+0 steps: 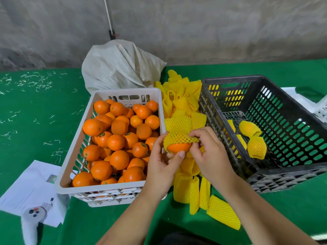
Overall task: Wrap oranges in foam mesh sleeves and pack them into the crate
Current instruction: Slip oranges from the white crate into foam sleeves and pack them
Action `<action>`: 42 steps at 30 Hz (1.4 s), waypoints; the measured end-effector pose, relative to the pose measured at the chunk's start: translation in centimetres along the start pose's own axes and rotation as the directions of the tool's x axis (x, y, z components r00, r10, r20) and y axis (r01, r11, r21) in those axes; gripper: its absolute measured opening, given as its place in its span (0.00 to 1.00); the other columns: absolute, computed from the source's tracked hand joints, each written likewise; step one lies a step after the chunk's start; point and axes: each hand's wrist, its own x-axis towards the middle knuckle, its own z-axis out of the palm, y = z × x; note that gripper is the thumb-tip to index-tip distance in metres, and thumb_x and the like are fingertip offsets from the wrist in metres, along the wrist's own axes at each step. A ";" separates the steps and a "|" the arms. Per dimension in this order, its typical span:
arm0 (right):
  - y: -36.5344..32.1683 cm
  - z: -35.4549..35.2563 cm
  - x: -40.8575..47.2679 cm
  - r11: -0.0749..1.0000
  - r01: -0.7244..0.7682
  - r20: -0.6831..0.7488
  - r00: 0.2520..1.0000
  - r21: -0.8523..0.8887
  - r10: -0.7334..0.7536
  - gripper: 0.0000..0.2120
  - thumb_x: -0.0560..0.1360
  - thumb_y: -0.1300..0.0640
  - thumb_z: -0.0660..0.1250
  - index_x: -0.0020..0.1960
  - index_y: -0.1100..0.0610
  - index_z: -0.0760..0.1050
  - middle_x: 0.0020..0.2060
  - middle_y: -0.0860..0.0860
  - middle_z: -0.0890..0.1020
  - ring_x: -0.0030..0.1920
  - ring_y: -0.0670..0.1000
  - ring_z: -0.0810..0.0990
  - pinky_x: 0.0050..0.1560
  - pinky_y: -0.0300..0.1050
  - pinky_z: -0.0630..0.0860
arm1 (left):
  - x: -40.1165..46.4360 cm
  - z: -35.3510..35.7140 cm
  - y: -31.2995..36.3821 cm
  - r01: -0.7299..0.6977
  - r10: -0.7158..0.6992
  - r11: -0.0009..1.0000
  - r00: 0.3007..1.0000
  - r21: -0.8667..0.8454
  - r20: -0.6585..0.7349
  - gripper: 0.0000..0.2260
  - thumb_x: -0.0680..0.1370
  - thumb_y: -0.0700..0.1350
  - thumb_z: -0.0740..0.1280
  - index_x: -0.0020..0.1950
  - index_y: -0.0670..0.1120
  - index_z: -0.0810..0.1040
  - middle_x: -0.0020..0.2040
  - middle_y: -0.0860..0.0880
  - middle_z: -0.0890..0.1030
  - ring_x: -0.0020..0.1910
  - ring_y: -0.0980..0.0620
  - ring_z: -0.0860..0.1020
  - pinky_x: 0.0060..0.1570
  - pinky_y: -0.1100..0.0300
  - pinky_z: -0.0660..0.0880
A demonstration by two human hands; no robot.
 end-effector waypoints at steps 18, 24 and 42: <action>0.3 0.3 -0.6 0.999 -0.045 -0.074 0.996 0.010 0.046 0.15 0.76 0.66 0.61 0.60 0.59 0.79 0.55 0.51 0.76 0.56 0.48 0.77 0.54 0.41 0.75 | 0.1 -0.1 0.0 -0.007 0.013 0.994 0.998 0.110 -0.054 0.27 0.76 0.45 0.79 0.72 0.53 0.72 0.66 0.45 0.77 0.58 0.48 0.81 0.52 0.52 0.81; -0.3 0.8 -1.5 0.993 0.112 -0.151 0.982 -0.041 -0.116 0.10 0.78 0.64 0.63 0.53 0.64 0.82 0.47 0.55 0.78 0.47 0.52 0.79 0.47 0.42 0.77 | -0.3 0.6 0.0 -0.059 0.092 0.983 0.978 0.175 -0.189 0.24 0.76 0.49 0.76 0.69 0.50 0.72 0.63 0.44 0.80 0.55 0.46 0.84 0.49 0.55 0.82; -1.2 1.2 -2.8 0.887 -0.372 0.301 0.909 0.273 0.289 0.36 0.70 0.43 0.71 0.74 0.43 0.60 0.67 0.43 0.66 0.68 0.49 0.71 0.68 0.54 0.73 | -0.6 0.6 -0.2 -0.151 0.209 0.943 0.962 0.297 -0.175 0.31 0.70 0.35 0.74 0.62 0.61 0.67 0.57 0.62 0.77 0.53 0.61 0.79 0.46 0.65 0.78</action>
